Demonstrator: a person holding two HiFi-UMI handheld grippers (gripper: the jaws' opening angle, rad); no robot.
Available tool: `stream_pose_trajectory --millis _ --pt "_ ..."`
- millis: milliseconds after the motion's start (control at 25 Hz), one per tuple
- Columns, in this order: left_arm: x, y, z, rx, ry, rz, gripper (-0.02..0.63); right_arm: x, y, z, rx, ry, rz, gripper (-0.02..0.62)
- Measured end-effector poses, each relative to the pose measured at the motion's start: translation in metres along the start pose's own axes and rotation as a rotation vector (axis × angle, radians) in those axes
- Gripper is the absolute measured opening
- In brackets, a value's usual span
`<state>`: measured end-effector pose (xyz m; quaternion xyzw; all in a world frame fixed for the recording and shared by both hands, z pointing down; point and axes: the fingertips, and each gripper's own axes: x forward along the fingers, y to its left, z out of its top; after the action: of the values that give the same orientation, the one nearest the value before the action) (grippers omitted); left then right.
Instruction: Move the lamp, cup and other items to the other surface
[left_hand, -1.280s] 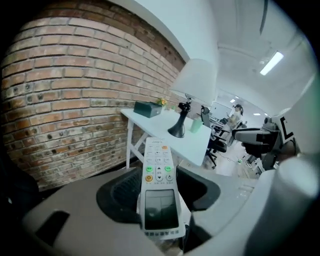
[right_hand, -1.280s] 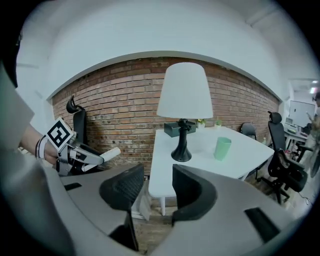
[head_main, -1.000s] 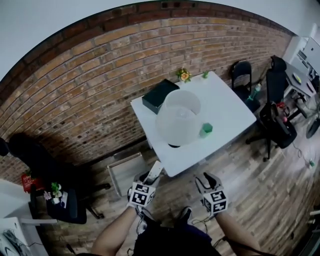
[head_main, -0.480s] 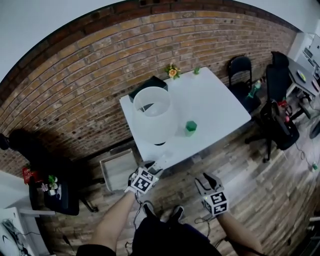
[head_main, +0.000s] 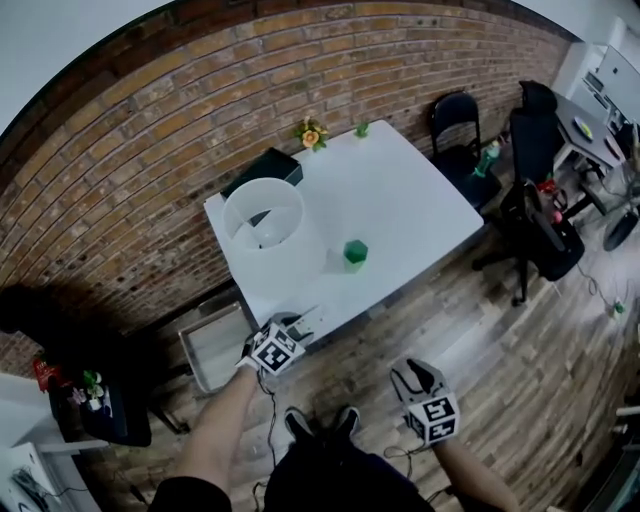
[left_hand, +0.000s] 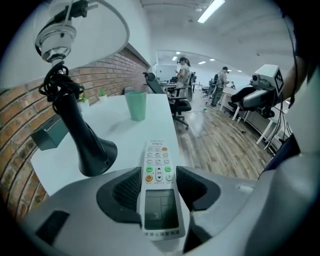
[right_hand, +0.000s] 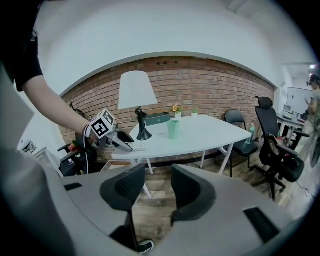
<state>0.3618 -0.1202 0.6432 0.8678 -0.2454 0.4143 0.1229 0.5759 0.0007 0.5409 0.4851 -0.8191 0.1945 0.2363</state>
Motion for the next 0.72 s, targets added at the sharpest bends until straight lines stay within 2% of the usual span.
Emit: stream_pose_trajectory --millis 120,280,360,600,720 --pt "0.006 0.001 -0.002 0.035 0.022 -0.009 0.216 0.007 -0.003 -0.001 0.014 0.005 -0.014 0.17" --pt "0.005 0.004 -0.005 0.068 0.037 0.026 0.226 0.015 0.003 0.008 0.021 0.006 -0.014 0.17" --pt "-0.002 0.005 -0.004 0.047 0.016 0.041 0.248 0.02 0.007 0.015 0.013 -0.007 -0.008 0.172" --pt "-0.053 0.01 -0.004 -0.026 -0.097 0.118 0.252 0.038 0.021 0.043 -0.011 -0.059 0.007 0.17" --pt "-0.086 0.011 -0.013 -0.102 -0.134 0.159 0.25 0.043 0.027 0.062 -0.013 -0.088 0.007 0.169"
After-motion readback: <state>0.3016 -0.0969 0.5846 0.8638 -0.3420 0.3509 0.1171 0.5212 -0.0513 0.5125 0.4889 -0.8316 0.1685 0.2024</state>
